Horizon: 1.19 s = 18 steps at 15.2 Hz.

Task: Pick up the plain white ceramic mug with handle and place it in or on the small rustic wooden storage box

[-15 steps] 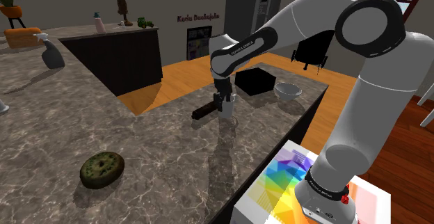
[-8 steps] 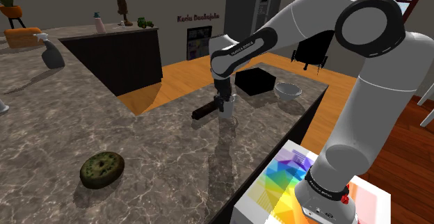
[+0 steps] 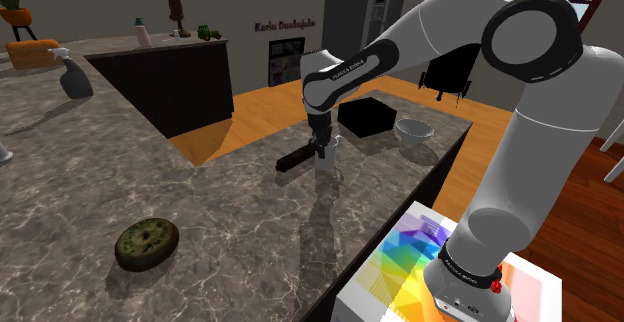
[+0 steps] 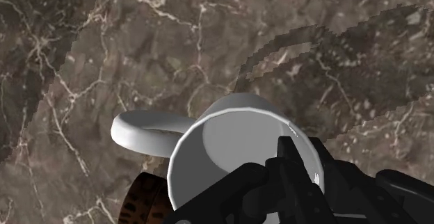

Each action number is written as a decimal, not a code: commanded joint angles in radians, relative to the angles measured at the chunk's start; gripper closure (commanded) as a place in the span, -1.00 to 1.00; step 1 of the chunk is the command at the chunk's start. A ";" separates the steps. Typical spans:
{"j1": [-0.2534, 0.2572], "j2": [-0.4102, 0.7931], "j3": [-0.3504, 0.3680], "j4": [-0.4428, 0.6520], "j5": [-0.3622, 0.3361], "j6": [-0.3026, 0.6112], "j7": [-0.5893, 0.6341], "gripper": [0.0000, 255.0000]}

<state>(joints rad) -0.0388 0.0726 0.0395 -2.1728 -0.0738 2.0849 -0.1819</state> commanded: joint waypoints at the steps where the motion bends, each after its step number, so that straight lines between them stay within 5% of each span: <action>1: 0.000 0.000 0.000 0.000 0.000 0.000 0.000 1.00; 18: 0.001 -0.095 0.001 0.125 0.011 -0.220 -0.017 1.00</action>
<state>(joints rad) -0.0383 -0.0149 0.0405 -2.0534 -0.0636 1.8786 -0.1978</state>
